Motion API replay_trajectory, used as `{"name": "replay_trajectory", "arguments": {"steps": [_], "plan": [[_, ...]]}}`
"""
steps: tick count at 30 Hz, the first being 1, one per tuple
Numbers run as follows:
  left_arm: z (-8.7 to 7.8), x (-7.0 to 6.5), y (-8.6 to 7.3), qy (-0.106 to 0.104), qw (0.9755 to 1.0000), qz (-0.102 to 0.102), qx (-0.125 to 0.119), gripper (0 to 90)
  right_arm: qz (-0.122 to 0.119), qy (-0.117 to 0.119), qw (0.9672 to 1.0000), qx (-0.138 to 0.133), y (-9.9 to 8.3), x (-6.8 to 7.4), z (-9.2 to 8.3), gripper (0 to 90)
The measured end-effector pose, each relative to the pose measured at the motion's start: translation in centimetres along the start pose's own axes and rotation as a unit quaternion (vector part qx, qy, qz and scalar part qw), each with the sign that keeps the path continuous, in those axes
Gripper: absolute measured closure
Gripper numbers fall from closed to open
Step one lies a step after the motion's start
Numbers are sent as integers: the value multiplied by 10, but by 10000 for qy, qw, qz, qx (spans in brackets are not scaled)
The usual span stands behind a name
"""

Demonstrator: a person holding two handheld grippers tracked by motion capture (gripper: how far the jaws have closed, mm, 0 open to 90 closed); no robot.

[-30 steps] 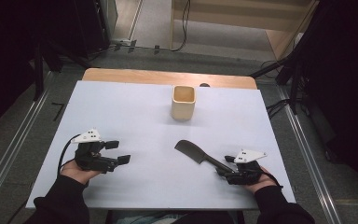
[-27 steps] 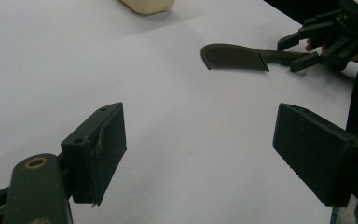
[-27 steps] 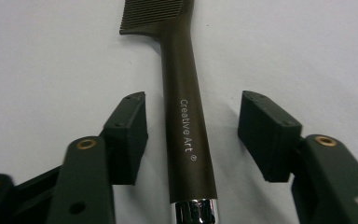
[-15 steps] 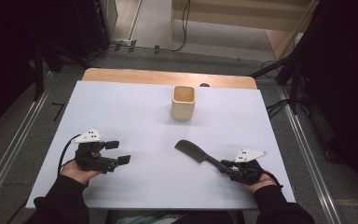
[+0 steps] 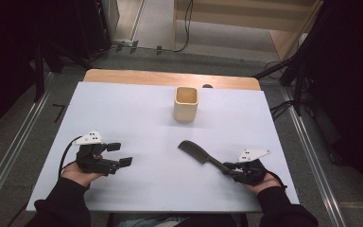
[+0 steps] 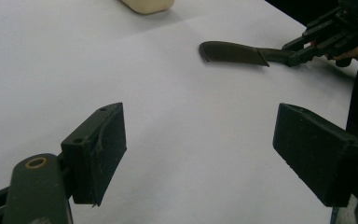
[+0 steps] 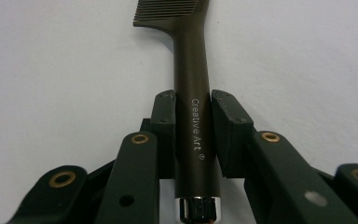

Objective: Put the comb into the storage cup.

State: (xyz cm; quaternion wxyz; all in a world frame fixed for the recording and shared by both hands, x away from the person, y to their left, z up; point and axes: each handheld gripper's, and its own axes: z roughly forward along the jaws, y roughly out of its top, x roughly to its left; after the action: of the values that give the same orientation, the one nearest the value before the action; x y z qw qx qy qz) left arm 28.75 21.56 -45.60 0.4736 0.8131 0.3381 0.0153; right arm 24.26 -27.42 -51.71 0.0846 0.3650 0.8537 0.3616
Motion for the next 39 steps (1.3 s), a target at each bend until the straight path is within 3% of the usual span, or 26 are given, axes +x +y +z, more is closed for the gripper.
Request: {"name": "replay_trajectory", "arguments": {"steps": [14,21,27,39], "plan": [[0,0,0,3,10000,11,7,181,328,221,9992,0,7,-3,-6,702],[1,0,0,-6,10000,2,7,181,342,236,9989,-218,15,-1,-16,702],[2,0,0,-7,10000,-50,-1,180,546,249,9973,-421,23,0,-25,702],[5,0,1,-33,9999,-114,48,185,733,208,9949,-663,32,2,-33,702]]}}
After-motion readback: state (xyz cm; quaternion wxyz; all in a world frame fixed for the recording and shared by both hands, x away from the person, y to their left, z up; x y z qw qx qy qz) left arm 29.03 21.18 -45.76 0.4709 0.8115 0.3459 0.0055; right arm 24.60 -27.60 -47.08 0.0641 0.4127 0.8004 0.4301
